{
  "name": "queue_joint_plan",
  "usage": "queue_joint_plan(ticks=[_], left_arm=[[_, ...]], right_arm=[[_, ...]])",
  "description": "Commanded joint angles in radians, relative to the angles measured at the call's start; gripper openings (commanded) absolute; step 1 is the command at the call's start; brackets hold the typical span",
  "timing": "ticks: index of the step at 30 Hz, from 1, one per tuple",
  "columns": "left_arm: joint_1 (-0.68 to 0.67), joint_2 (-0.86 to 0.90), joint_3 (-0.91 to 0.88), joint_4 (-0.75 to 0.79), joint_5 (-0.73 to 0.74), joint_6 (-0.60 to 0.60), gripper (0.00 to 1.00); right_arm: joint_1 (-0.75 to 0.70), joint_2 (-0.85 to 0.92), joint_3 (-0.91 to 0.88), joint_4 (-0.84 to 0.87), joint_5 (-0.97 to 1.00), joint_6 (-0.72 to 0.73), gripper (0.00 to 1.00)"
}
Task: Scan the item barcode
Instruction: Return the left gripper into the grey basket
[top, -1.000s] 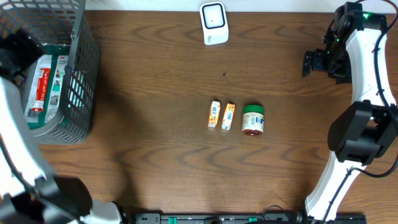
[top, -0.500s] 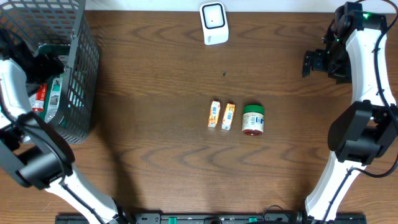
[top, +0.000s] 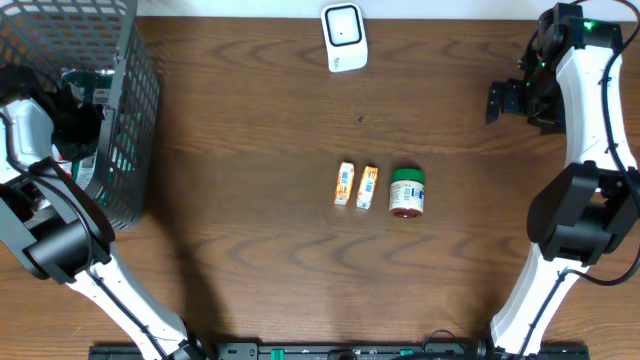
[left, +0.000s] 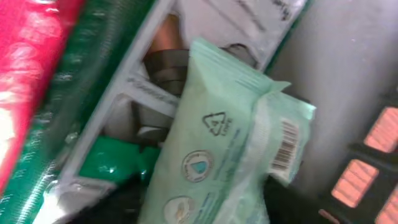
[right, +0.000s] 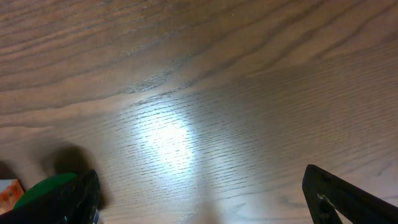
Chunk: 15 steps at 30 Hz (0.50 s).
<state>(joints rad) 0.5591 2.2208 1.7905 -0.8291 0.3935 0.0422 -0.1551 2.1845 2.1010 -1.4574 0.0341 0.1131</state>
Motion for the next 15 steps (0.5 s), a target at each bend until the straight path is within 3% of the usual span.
queue_joint_plan(ticks=[1, 5, 8, 11, 14, 15], left_arm=[[-0.005, 0.002, 0.001, -0.003, 0.093, 0.006, 0.43], [-0.005, -0.032, 0.001, -0.002, 0.093, 0.006, 0.33], [-0.005, -0.067, 0.001, -0.008, 0.093, 0.006, 0.32], [-0.005, -0.065, -0.002, -0.015, 0.092, 0.007, 0.42], [-0.005, -0.056, -0.017, -0.01, 0.061, 0.007, 0.42], [-0.005, -0.053, -0.024, -0.005, 0.037, 0.007, 0.47]], right_arm=[[0.0, 0.002, 0.011, 0.0, 0.006, -0.006, 0.99], [-0.001, 0.002, 0.011, 0.0, 0.006, -0.006, 0.99], [0.0, 0.002, 0.011, 0.0, 0.006, -0.006, 0.99], [0.0, 0.002, 0.011, 0.0, 0.006, -0.006, 0.99], [0.0, 0.002, 0.011, 0.0, 0.006, -0.006, 0.99], [-0.001, 0.002, 0.011, 0.0, 0.006, -0.006, 0.99]])
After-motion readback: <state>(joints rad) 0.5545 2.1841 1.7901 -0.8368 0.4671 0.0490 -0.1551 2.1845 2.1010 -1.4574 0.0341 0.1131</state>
